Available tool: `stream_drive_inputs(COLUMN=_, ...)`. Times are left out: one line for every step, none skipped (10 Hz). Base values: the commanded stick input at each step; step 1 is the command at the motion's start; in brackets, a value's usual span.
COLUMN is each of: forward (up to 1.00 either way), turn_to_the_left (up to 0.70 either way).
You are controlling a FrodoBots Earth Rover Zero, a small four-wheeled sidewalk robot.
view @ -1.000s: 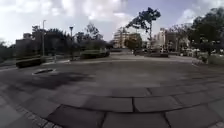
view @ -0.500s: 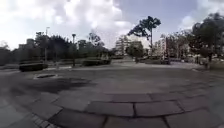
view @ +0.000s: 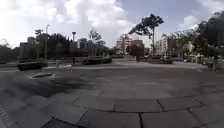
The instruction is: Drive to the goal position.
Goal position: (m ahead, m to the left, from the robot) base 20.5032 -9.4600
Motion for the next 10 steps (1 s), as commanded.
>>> stream_drive_inputs(forward=0.7, turn_to_the_left=0.0)
stream_drive_inputs(forward=0.7, turn_to_the_left=0.0)
stream_drive_inputs(forward=0.7, turn_to_the_left=0.0)
stream_drive_inputs(forward=0.7, turn_to_the_left=0.0)
stream_drive_inputs(forward=0.7, turn_to_the_left=0.0)
stream_drive_inputs(forward=0.7, turn_to_the_left=0.0)
stream_drive_inputs(forward=0.7, turn_to_the_left=0.0)
stream_drive_inputs(forward=0.21, turn_to_the_left=0.0)
stream_drive_inputs(forward=0.0, turn_to_the_left=0.0)
stream_drive_inputs(forward=0.0, turn_to_the_left=0.0)
